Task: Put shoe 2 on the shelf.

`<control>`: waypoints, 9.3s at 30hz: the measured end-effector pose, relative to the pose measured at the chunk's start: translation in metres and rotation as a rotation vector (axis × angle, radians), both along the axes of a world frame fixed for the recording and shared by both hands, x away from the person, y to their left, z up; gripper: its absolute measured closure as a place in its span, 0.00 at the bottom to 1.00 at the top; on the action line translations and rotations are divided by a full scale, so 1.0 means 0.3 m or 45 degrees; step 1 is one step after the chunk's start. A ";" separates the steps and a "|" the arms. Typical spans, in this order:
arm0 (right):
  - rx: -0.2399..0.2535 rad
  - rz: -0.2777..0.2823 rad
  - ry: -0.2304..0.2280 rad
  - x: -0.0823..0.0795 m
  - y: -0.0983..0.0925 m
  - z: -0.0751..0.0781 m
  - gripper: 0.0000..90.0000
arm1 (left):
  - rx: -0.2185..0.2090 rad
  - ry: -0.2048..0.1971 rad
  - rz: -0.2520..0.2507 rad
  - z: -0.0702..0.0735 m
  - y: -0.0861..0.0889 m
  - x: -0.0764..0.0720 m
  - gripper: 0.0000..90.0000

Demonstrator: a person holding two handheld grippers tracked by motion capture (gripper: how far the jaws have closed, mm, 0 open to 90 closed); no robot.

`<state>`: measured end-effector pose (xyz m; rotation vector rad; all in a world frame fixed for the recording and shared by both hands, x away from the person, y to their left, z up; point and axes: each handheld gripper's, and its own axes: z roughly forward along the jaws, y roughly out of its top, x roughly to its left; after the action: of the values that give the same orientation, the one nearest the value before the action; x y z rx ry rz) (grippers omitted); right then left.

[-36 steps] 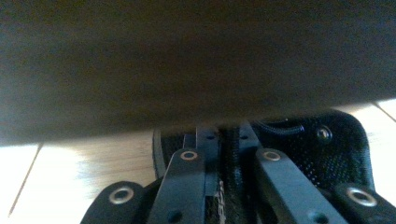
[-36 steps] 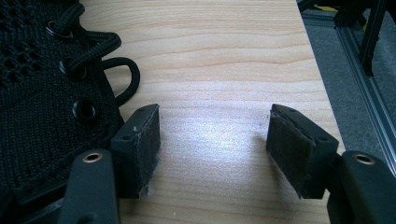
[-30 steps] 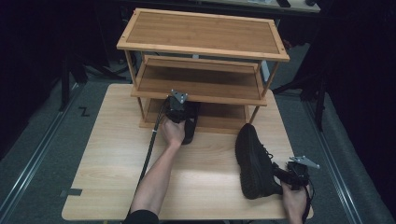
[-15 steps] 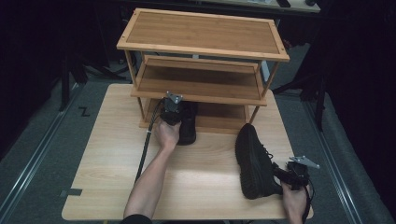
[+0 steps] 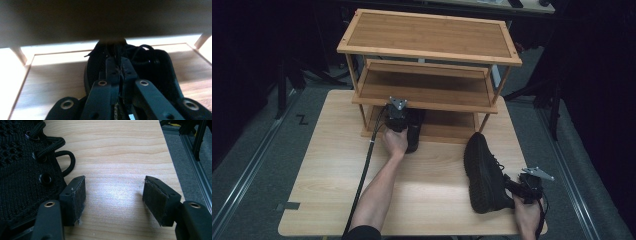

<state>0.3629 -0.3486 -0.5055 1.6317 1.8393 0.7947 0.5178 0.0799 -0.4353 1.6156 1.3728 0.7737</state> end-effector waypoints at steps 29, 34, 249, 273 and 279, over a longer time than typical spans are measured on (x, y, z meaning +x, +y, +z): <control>0.000 -0.003 0.000 -0.001 0.001 0.000 0.39 | 0.062 0.044 -0.125 0.040 0.086 -0.048 0.55; 0.000 -0.003 0.000 0.000 0.001 0.000 0.39 | 0.047 0.036 -0.177 0.056 0.105 -0.084 0.52; 0.188 0.294 -0.086 0.335 0.583 0.328 0.98 | 0.161 0.309 -0.154 -0.258 0.406 -0.557 0.30; 0.181 0.007 -0.167 0.498 0.768 0.248 0.98 | 0.162 0.308 -0.173 -0.258 0.403 -0.562 0.30; 0.205 -0.040 -0.181 0.521 0.788 0.235 0.97 | 0.162 0.308 -0.174 -0.258 0.403 -0.562 0.30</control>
<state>0.5192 -0.1121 -0.4348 1.6523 1.6841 1.0405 0.3493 0.2009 -0.5127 1.9321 1.3849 0.6099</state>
